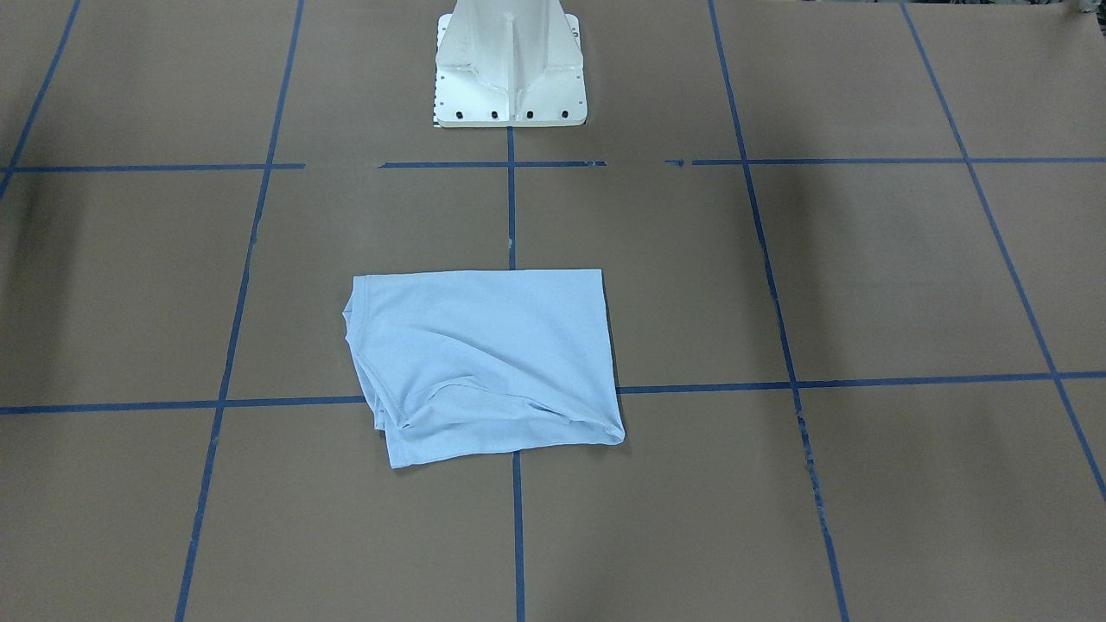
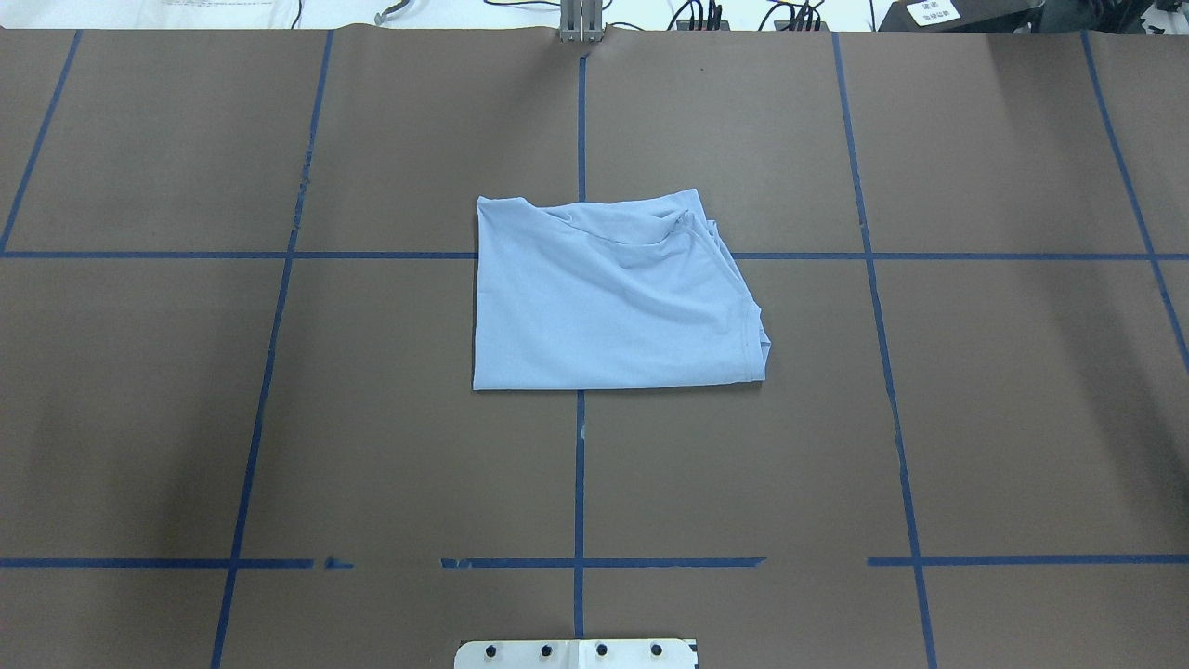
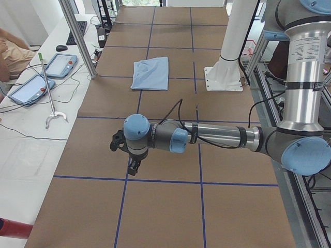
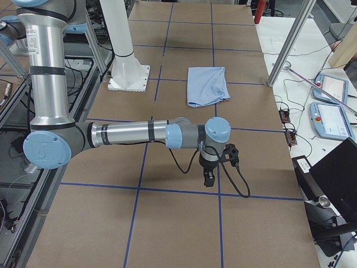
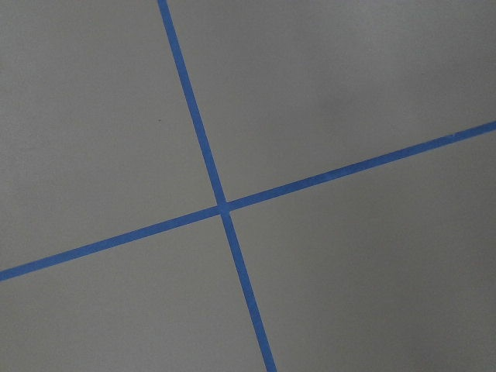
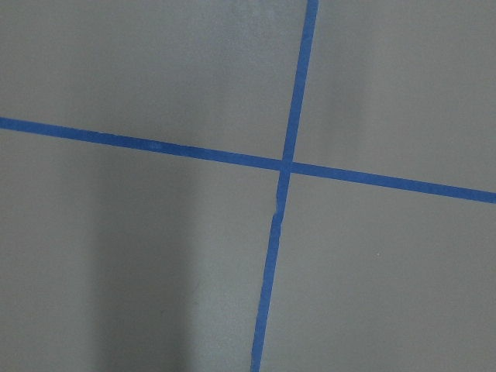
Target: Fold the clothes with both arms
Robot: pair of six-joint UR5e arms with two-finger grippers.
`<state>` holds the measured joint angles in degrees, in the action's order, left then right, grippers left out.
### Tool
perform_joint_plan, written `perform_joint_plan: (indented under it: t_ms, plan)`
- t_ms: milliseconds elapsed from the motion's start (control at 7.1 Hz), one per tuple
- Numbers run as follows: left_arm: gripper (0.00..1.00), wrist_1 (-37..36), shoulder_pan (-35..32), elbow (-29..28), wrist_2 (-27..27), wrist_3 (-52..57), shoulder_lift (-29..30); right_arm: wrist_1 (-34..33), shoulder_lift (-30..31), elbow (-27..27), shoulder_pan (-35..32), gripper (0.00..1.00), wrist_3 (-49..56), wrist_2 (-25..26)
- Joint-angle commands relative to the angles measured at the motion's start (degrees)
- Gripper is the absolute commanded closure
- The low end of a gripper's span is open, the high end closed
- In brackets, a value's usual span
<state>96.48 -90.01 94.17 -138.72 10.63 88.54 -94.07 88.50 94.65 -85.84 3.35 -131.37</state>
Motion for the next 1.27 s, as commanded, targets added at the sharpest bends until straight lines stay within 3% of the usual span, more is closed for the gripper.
perform_joint_plan:
  t_ms: [0, 282, 845, 1126]
  plan:
    - [0.0, 0.5, 0.0, -1.3, 0.4, -0.3, 0.7, 0.0, -0.6, 0.3, 0.2, 0.0, -0.6, -0.2]
    - [0.0, 0.5, 0.0, -0.5, 6.9, -0.2, 2.5, 0.0, -0.8, 0.0, 0.2, 0.0, -0.6, -0.2]
    - [0.0, 0.4, -0.1, 1.1, 7.1, -0.2, 2.4, -0.1, -0.8, 0.0, 0.2, 0.0, -0.5, -1.8]
    - [0.0, 0.2, -0.3, 6.8, 7.3, -0.2, 1.5, -0.1, -0.3, -0.2, 0.2, 0.0, -0.6, -4.9]
